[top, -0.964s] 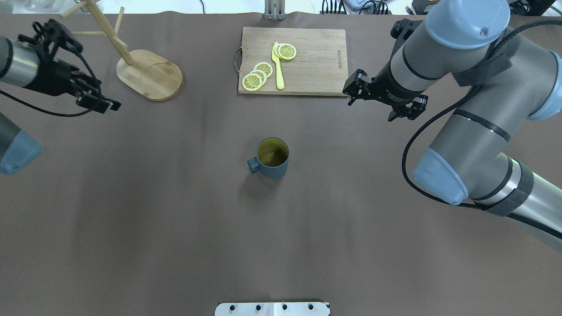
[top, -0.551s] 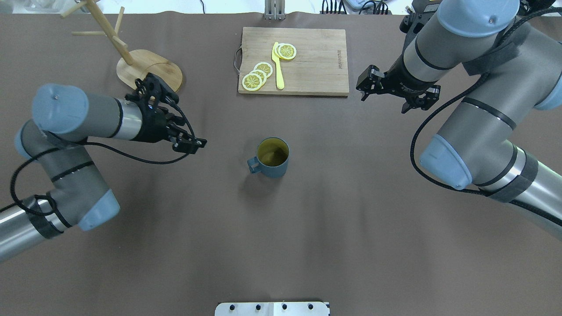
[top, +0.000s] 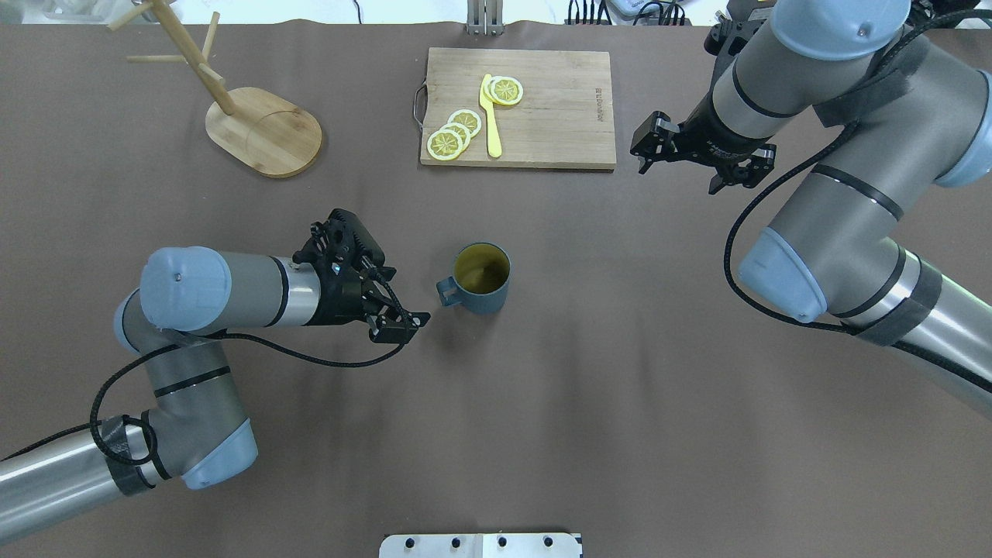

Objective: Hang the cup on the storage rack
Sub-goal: 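Close the left gripper on the teal mug's rim side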

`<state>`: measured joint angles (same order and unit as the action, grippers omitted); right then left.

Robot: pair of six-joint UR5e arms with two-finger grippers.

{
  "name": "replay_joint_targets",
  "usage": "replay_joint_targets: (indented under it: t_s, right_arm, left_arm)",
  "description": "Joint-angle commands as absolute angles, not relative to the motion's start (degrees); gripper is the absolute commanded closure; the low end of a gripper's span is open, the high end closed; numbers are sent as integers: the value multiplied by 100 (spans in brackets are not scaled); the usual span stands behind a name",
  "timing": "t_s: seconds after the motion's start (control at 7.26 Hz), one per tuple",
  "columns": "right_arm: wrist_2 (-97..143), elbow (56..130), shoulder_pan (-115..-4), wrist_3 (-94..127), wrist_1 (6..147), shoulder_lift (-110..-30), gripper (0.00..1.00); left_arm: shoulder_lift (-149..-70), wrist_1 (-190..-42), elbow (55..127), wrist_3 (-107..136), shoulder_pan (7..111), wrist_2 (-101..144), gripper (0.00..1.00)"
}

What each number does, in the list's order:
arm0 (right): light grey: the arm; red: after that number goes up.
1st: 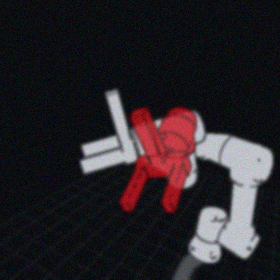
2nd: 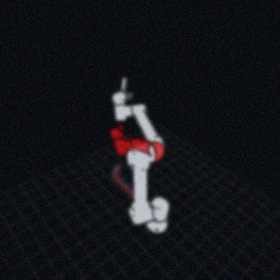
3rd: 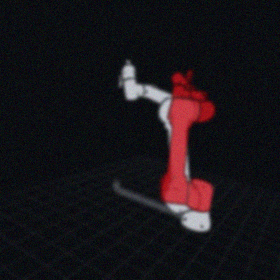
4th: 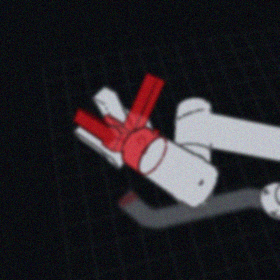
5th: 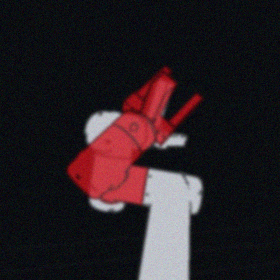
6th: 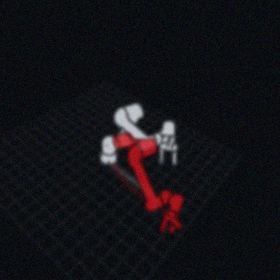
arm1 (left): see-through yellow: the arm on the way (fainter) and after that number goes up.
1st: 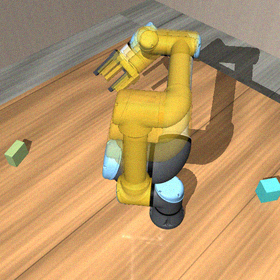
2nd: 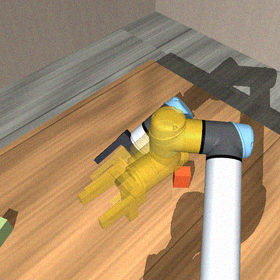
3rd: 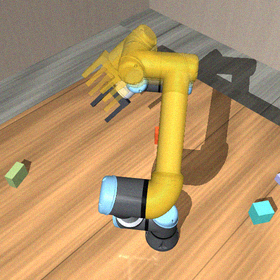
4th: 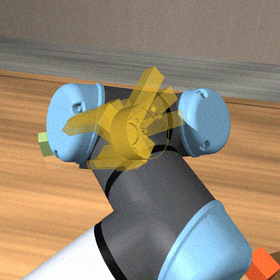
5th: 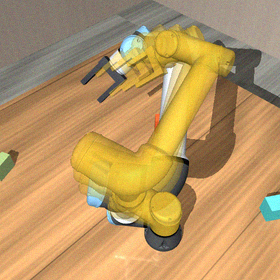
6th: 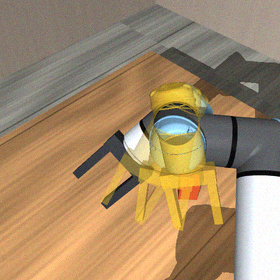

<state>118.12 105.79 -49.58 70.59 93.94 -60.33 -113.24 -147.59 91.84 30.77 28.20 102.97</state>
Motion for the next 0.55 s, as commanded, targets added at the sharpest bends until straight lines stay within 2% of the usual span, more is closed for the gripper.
replay_joint_targets:
  t_s: [0.0, 0.28, 0.41]
  right_arm:
    - [11944, 10459, -5019, 7049, 9316, -6029, 0]
    - [11944, 10450, -5019, 7031, 9316, -6029, 0]
    - [11944, 10450, -5019, 7031, 9316, -6029, 0]
  left_arm:
    - [-11617, -14801, 8880, 3032, 2637, 9829, 3]
    - [-11900, -14827, 8684, 3032, 2418, 9565, 4]
    - [-11918, -14818, 8623, 3041, 2408, 9354, 7]
